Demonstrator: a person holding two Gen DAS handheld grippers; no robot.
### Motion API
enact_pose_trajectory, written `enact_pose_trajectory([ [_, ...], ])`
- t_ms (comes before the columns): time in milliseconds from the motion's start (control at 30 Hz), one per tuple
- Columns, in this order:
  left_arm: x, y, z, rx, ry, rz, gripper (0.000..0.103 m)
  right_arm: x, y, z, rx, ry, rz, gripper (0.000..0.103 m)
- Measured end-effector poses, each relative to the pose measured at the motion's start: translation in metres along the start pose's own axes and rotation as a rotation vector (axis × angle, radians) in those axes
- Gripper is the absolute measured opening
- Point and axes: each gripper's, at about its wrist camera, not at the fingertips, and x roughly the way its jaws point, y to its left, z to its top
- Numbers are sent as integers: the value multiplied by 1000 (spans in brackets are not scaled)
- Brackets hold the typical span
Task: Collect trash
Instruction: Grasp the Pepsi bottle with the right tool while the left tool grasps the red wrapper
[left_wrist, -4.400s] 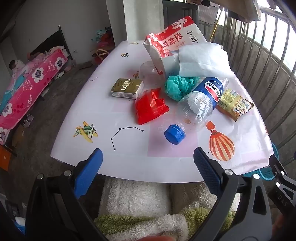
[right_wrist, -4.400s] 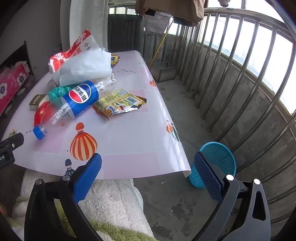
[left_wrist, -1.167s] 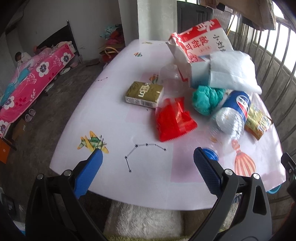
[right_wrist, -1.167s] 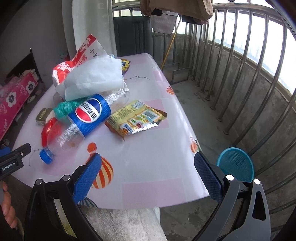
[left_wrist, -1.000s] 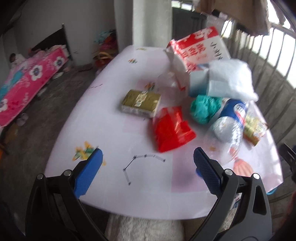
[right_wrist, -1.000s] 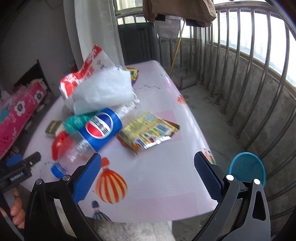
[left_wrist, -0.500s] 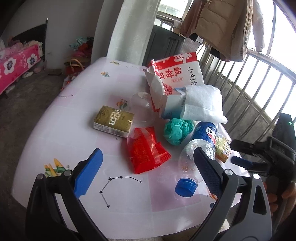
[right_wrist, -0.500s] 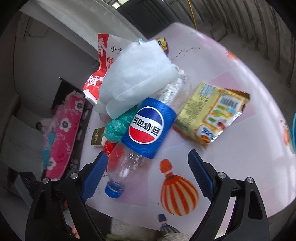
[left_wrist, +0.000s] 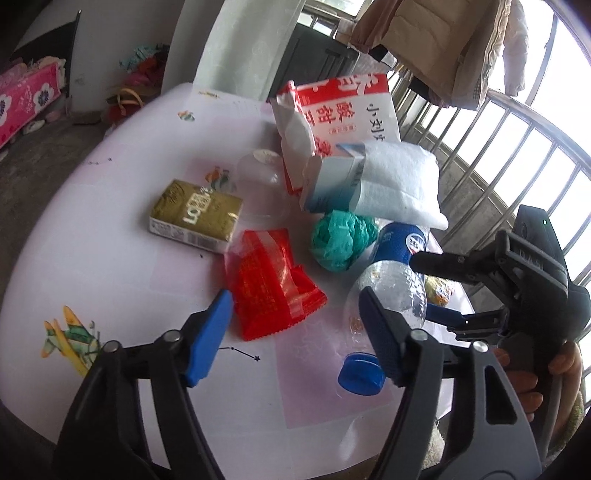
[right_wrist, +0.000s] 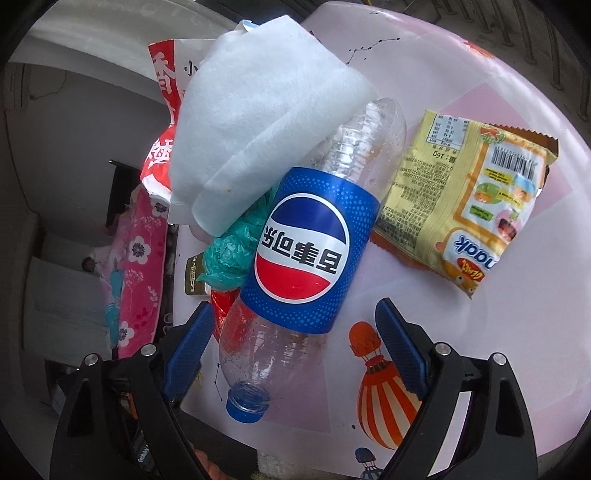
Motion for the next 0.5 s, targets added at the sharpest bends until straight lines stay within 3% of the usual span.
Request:
enact_pose_trajectory([
  [167,10,-3,-6,-8,43,-25,57,14,9,1,-1,17,-1,86],
  [233,12,-5,-9,-8,61,-39,53,20,12,2,5,32,0,81],
  [367,13,-12,-13,8,75,-63,53,35,16,-1,10,47,15,71],
  [500,11,-19,-18,12,88,-102,52,39,17,-4,6,43,7,69],
])
